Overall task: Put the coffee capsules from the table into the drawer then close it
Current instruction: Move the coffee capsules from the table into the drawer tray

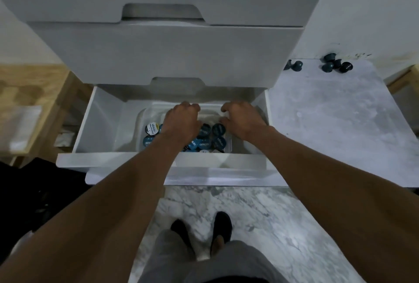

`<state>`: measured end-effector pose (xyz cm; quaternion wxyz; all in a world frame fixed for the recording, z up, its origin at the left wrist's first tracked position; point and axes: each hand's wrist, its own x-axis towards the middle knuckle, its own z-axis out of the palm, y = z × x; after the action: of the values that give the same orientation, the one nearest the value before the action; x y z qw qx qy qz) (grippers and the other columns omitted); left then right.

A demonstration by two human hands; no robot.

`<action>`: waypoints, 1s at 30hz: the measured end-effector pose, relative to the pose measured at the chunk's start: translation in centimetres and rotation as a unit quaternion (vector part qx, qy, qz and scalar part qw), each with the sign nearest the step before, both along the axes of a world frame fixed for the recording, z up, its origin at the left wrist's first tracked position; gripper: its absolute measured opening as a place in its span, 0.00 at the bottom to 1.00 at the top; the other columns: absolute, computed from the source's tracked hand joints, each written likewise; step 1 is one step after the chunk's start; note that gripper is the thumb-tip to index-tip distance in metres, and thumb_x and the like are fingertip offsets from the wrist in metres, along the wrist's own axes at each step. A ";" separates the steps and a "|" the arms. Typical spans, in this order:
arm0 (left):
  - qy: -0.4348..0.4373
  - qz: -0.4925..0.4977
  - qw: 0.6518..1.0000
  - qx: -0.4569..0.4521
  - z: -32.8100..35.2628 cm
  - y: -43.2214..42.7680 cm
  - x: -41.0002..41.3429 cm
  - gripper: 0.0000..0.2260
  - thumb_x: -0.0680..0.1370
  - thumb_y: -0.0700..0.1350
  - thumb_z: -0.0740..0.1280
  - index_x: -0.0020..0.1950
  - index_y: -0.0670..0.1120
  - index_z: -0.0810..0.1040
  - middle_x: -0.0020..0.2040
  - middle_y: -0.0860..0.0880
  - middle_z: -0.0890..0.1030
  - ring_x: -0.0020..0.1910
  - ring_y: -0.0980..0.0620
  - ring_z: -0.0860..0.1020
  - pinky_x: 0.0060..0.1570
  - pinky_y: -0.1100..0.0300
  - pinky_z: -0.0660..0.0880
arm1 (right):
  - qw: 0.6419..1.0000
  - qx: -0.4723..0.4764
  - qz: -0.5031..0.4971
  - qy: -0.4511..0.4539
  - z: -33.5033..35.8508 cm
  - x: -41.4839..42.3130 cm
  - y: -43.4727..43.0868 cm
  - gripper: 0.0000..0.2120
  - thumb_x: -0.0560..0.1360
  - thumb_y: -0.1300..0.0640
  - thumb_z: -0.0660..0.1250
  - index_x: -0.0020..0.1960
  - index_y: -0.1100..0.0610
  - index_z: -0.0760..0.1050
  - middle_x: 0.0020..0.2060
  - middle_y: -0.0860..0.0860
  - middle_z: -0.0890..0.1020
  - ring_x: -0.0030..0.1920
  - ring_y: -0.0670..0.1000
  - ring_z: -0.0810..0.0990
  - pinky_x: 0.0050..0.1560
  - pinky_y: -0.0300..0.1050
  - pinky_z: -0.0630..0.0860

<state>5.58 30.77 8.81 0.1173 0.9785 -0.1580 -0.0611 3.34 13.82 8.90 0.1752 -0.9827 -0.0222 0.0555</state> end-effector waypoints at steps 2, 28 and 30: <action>-0.037 0.003 0.999 0.017 1.1 0.1 -1.1 0.17 0.77 0.47 0.66 0.64 0.42 0.73 0.58 0.41 0.77 0.57 0.42 0.76 0.58 0.48 0.73 | 1.000 -0.005 -0.010 -0.021 0.8 -0.7 0.0 0.13 0.77 0.52 0.65 0.56 0.60 0.77 0.54 0.58 0.80 0.54 0.57 0.78 0.55 0.51 0.77; -0.285 -0.187 0.940 -0.021 11.4 -11.7 -13.8 0.12 0.74 0.47 0.67 0.51 0.40 0.78 0.46 0.41 0.81 0.44 0.41 0.79 0.41 0.53 0.76 | 0.956 -0.063 -0.219 -0.185 10.6 -18.8 -11.9 0.20 0.77 0.48 0.63 0.65 0.58 0.72 0.61 0.58 0.76 0.62 0.60 0.72 0.58 0.53 0.73; -0.304 -0.191 0.933 -0.002 11.2 -14.2 -13.6 0.12 0.70 0.47 0.72 0.47 0.40 0.80 0.41 0.42 0.82 0.38 0.43 0.80 0.36 0.57 0.77 | 0.955 -0.063 -0.223 -0.188 10.6 -18.8 -14.3 0.21 0.77 0.47 0.62 0.65 0.57 0.72 0.62 0.58 0.76 0.63 0.60 0.72 0.58 0.53 0.73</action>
<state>-8.00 16.61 20.03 0.0515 0.9013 -0.3706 0.2183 -15.47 -0.50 19.46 0.1133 -0.9645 0.1681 -0.1694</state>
